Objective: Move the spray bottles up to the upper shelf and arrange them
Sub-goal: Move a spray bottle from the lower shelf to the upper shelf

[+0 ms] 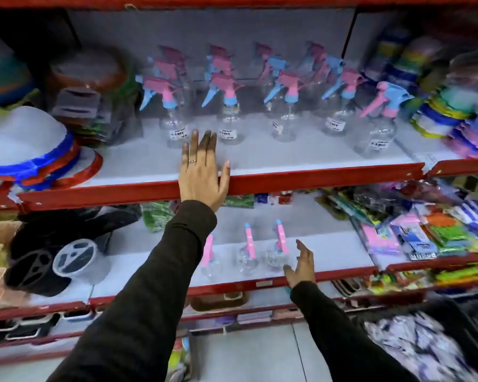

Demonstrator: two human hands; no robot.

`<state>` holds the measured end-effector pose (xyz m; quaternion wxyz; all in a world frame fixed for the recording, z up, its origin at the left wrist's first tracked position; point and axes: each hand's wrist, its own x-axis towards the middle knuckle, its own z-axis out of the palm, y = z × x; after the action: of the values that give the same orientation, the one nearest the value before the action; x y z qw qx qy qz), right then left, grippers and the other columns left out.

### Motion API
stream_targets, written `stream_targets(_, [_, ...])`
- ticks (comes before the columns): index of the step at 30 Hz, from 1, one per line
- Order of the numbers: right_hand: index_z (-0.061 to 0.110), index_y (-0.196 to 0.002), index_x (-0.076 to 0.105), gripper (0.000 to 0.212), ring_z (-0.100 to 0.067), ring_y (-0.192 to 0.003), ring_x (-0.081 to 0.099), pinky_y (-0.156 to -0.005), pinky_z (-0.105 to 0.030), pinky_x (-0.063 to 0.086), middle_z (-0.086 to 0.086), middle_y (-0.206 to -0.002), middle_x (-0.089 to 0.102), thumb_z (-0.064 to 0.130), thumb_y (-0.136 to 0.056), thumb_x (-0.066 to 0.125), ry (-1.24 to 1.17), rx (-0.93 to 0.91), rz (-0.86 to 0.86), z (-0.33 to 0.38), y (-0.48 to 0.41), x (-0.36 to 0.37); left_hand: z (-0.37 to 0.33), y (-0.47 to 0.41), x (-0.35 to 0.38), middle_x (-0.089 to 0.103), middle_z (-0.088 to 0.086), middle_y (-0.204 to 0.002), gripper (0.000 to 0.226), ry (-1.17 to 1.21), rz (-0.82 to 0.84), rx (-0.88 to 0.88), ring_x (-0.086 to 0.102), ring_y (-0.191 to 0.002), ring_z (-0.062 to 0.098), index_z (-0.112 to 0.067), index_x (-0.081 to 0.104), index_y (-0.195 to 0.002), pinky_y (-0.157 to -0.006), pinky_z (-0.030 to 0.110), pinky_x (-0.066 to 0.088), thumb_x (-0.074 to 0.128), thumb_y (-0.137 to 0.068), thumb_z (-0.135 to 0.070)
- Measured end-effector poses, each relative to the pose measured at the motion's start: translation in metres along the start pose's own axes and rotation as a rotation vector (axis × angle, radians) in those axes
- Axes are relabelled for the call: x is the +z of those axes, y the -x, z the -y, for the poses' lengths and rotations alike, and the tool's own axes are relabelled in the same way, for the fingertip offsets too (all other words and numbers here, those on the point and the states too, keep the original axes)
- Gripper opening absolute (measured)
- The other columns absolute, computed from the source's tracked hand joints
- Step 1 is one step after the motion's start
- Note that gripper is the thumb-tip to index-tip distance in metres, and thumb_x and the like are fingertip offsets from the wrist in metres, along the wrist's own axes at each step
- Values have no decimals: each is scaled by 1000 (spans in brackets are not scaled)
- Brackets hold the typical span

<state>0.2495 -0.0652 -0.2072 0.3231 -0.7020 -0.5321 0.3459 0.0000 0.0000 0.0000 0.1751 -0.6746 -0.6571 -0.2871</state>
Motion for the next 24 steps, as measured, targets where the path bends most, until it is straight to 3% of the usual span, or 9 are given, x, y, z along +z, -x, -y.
stream_targets(3, [15,-141,43,86,-32,-131,46,-112,-43,39,-11,-141,44,12,-66,84,22,131,63,3,-9,10,0,-2,0,33,13,-162,64,3,-6,-14,15,-155,31,-2,32,-153,-124,49,18,28,-101,-40])
stream_targets(5, [18,-131,52,83,-29,-122,54,-106,-40,45,-7,-130,54,23,-57,89,12,155,101,9,-14,17,0,-1,3,34,12,-161,64,-14,-18,-8,17,-154,30,-2,32,-153,-123,47,19,29,-101,-39])
stream_targets(8, [17,-120,57,65,-25,-107,60,-101,-35,49,-3,-117,59,18,-63,88,-36,160,118,19,-17,16,1,-1,5,33,12,-162,65,-25,-23,-8,16,-154,30,-2,31,-154,-124,47,18,29,-101,-40])
stream_targets(11, [15,-121,58,59,-22,-102,59,-97,-28,46,-5,-116,60,13,-69,84,-66,156,87,21,-16,13,1,-2,5,33,11,-162,64,-38,-16,-16,16,-154,30,-3,32,-153,-124,48,19,29,-101,-39])
stream_targets(17, [19,-121,59,66,-27,-108,58,-99,-40,50,-4,-116,59,24,-61,87,-84,6,-68,33,5,-10,0,-2,3,31,10,-163,64,-43,15,-26,14,-155,30,-4,31,-155,-124,48,17,27,-101,-40])
stream_targets(20, [24,-118,60,65,-21,-97,57,-84,-31,52,1,-110,54,28,-59,88,-102,-135,-140,53,19,-32,-2,-1,1,32,11,-163,64,-34,27,-28,15,-155,30,-4,32,-154,-125,47,15,28,-100,-39])
stream_targets(24, [21,-115,63,65,-15,-83,54,-68,-10,41,2,-99,52,29,-56,88,-95,-303,-212,77,33,-58,-1,-1,-2,31,11,-163,65,-18,36,-36,13,-155,29,-4,31,-154,-126,44,10,28,-100,-39])
